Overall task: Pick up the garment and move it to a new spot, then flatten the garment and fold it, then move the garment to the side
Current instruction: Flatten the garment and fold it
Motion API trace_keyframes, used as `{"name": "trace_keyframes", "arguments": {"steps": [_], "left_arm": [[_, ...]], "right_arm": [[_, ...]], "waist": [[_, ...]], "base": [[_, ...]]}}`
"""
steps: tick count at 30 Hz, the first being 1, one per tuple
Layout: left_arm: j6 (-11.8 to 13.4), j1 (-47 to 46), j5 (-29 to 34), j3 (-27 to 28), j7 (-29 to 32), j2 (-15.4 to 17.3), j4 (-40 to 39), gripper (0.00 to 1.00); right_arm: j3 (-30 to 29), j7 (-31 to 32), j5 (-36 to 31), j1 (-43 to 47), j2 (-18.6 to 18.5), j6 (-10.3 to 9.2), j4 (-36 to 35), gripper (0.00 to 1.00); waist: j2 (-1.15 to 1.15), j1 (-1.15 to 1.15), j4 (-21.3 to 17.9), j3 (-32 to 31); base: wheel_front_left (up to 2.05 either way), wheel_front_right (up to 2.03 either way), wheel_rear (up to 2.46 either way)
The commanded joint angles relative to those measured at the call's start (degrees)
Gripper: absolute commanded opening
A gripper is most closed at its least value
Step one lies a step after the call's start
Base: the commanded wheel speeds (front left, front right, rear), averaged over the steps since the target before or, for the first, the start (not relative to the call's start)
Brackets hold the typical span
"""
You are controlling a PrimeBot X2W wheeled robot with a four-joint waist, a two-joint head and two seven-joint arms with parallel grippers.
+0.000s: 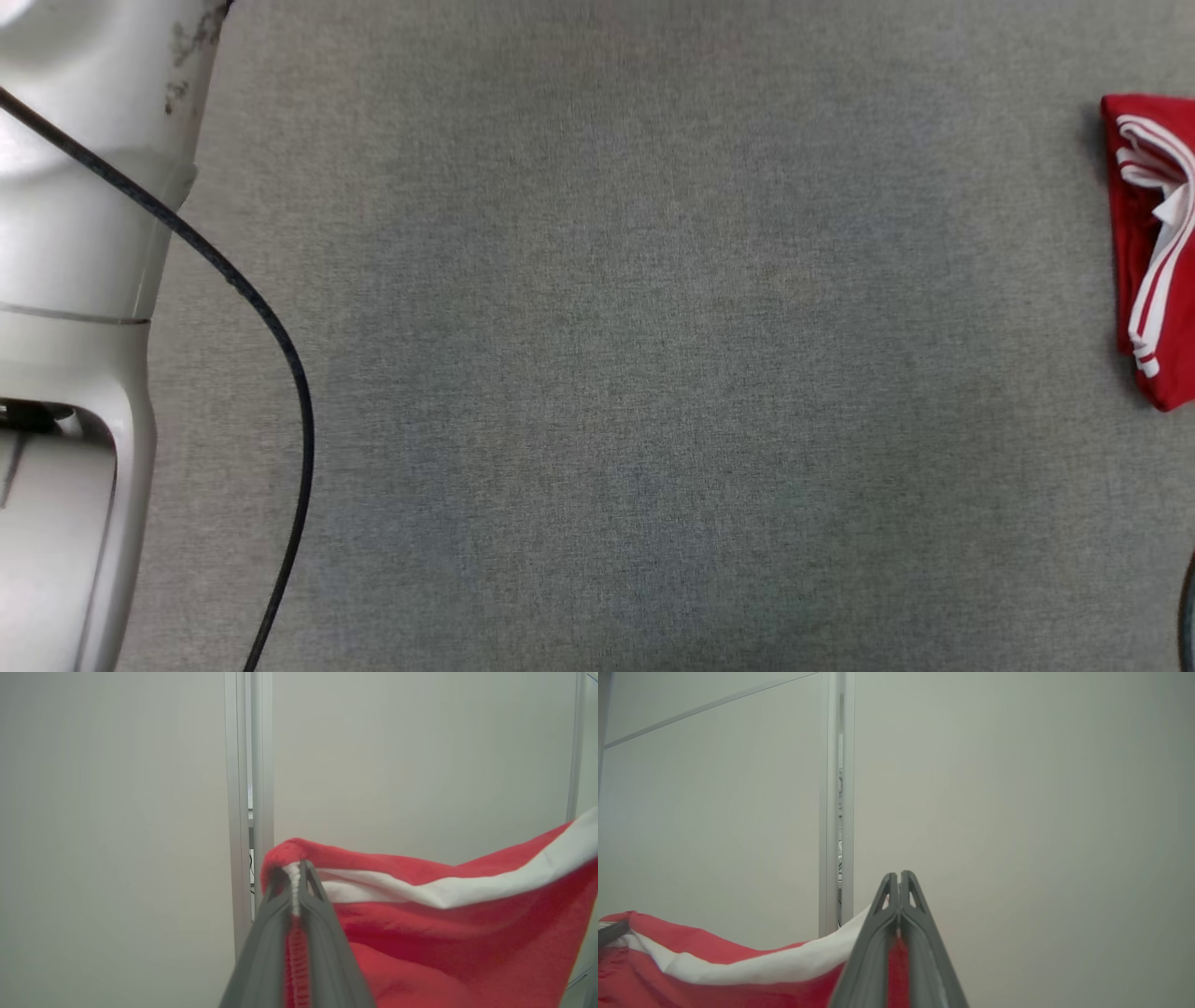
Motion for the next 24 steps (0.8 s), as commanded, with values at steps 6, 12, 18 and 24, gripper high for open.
{"name": "trace_keyframes", "arguments": {"steps": [6,12,18,24], "left_arm": [[-1.61,2.61,1.84,1.13,-1.04,-1.61,3.32,0.00],[-3.65,8.55,3.94,0.32,-1.04,-2.50,5.95,0.00],[-4.60,15.10,4.72,0.79,-1.05,-2.96,9.58,0.00],[-5.12,19.94,3.87,-0.59,-1.06,-3.20,13.63,0.00]], "right_arm": [[0.05,-0.35,-1.95,6.54,1.83,0.01,0.58,0.00],[3.08,-0.36,-0.22,13.30,1.80,0.01,3.55,0.00],[7.49,-0.35,1.65,21.06,0.45,0.01,6.42,0.00],[10.76,-0.35,5.22,26.84,-0.50,0.01,9.97,0.00]], "waist": [[0.00,0.00,0.08,3.56],[0.00,0.00,0.67,4.08],[0.00,0.00,1.84,2.30],[0.00,0.00,2.60,-0.89]], "base": [[0.00,0.00,0.00],[0.00,0.00,0.00],[0.00,0.00,0.00],[0.00,0.00,0.00]]}}
